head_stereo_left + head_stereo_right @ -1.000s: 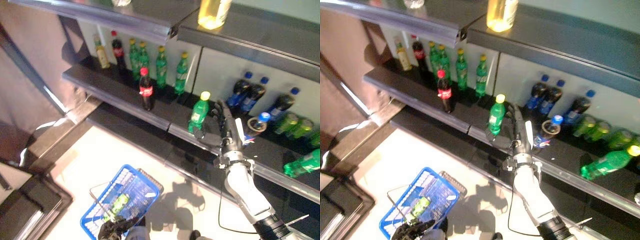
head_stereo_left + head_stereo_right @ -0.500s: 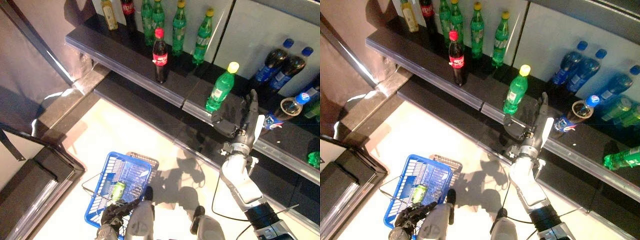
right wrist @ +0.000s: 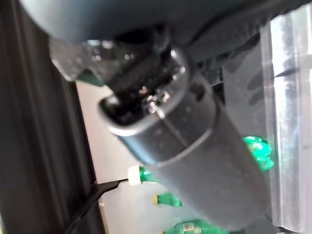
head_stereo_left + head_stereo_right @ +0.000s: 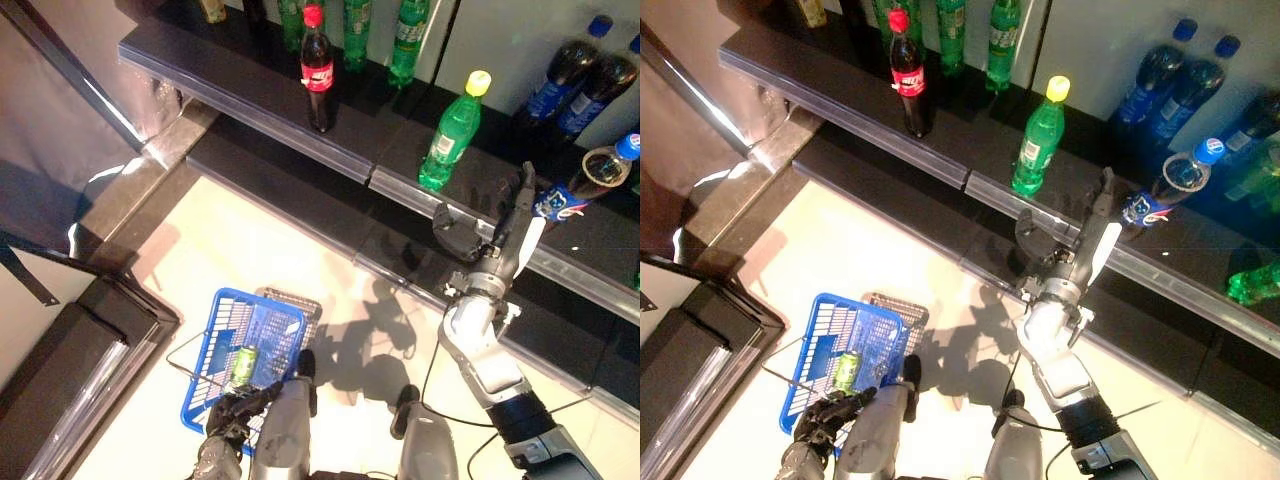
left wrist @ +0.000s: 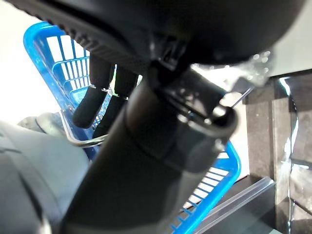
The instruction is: Pick up the drink and place into the basket.
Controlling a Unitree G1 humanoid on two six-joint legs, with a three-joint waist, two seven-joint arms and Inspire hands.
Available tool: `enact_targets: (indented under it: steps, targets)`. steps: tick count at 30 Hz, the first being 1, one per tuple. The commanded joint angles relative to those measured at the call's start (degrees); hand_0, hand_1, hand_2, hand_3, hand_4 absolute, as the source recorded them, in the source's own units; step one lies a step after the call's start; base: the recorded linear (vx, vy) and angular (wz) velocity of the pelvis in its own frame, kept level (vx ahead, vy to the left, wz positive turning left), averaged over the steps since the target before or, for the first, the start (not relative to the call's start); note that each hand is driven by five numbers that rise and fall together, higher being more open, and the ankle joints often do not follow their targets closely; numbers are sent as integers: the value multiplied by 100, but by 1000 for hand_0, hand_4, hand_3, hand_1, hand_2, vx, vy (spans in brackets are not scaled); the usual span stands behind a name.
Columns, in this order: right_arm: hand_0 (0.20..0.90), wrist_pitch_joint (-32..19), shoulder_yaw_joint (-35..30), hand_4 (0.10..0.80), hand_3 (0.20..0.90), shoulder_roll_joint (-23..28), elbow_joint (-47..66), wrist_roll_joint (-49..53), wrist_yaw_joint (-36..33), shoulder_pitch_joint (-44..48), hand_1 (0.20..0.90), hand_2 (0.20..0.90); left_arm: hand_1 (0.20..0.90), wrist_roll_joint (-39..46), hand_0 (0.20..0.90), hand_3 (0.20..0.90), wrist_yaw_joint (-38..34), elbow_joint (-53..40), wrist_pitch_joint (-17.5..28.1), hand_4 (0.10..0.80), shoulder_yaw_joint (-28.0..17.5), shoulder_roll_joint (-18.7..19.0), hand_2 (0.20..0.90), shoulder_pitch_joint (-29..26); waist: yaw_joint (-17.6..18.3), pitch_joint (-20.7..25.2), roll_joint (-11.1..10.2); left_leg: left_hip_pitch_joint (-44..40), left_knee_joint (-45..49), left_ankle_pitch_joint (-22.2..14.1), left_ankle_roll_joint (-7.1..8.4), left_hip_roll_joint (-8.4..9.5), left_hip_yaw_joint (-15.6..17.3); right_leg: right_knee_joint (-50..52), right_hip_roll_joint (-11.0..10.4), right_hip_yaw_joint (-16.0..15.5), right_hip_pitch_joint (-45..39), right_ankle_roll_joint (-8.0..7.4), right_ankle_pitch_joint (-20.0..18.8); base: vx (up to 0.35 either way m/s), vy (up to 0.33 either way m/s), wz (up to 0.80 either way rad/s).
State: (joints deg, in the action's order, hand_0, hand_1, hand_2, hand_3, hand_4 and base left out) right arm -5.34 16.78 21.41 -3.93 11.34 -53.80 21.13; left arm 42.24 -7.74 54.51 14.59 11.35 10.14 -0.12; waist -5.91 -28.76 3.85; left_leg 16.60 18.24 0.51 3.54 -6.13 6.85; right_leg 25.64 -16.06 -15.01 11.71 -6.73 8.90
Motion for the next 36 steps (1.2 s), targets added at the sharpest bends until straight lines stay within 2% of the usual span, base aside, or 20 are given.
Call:
enact_targets:
  steps: [1,5,13,20,28,36]
  targets:
    - [900,-258,-284,800,900,100,306,-520,-301,952,900,900,300,-20,300,200,184,-462,391,100,543,-89,300,418,-57,1,24,-21,409,290,232,-298,-281,-161,-7,-167,-1,318,-515,-41,18,4]
    - [900,-156,-373,800,900,225,16,-413,-517,1536,900,900,300,-7,300,200,209,-532,357,100,590,18,300,298,-174,-103,55,247,487,221,169,-253,-305,-21,-62,-181,274,298,-524,-32,4,3]
    - [900,-36,-463,800,900,404,-330,-299,-683,2226,900,900,300,29,300,200,201,-691,309,100,684,107,300,205,-292,-103,95,611,498,194,114,-217,-360,-11,-53,-171,617,267,-593,0,-1,0]
    - [900,41,-607,800,900,698,-706,-225,-884,2911,900,900,300,114,300,200,214,-867,227,100,732,233,300,86,-376,-103,87,921,471,28,13,-147,-357,-68,-45,-113,940,211,-683,3,-1,0]
    - [900,-137,-682,800,900,899,-1260,359,-1067,3360,900,900,300,211,300,200,179,-919,199,100,762,299,300,-41,-430,-103,93,1086,508,-33,-32,-87,-395,-88,-39,-91,1076,209,-684,0,0,0]
    - [900,-332,-688,800,900,891,-1694,947,-775,3721,900,900,300,240,300,200,99,-957,133,100,820,300,300,-107,-500,-103,111,1182,498,-78,-102,2,-437,-39,-49,-98,1209,243,-658,0,0,0]
